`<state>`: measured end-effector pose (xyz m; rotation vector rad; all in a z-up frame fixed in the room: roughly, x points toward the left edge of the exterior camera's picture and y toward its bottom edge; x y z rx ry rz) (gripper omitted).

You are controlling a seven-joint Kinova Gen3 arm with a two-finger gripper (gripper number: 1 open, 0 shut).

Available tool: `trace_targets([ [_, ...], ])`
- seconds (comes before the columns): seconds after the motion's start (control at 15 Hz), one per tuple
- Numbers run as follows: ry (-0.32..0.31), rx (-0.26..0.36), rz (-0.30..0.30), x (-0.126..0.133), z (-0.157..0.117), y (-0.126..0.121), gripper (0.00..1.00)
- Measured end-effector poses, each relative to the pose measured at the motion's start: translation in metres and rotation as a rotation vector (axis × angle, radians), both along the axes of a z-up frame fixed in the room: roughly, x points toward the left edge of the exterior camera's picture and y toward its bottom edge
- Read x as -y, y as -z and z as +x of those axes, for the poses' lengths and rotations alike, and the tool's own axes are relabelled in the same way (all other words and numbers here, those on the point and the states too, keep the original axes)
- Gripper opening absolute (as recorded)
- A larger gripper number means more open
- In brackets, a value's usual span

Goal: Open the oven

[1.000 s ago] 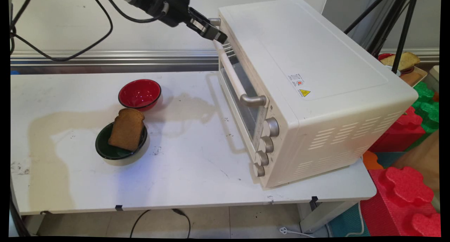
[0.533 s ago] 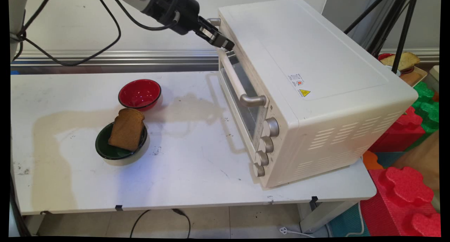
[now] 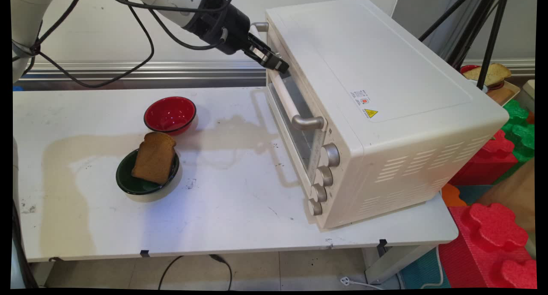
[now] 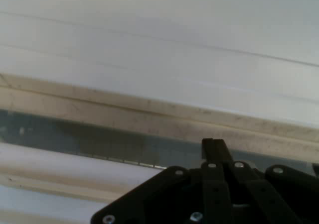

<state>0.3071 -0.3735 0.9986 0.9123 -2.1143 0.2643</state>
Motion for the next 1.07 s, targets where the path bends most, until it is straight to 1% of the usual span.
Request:
trace_targets([
  [0.27, -0.004, 0.018, 0.021, -0.002, 0.000, 0.010, 0.00],
  [0.6, -0.011, 0.042, 0.045, -0.011, 0.010, 0.016, 0.00],
  [0.87, -0.010, 0.078, 0.077, -0.025, 0.026, 0.022, 0.00],
  [1.07, -0.007, 0.116, 0.109, -0.040, 0.045, 0.032, 0.00],
])
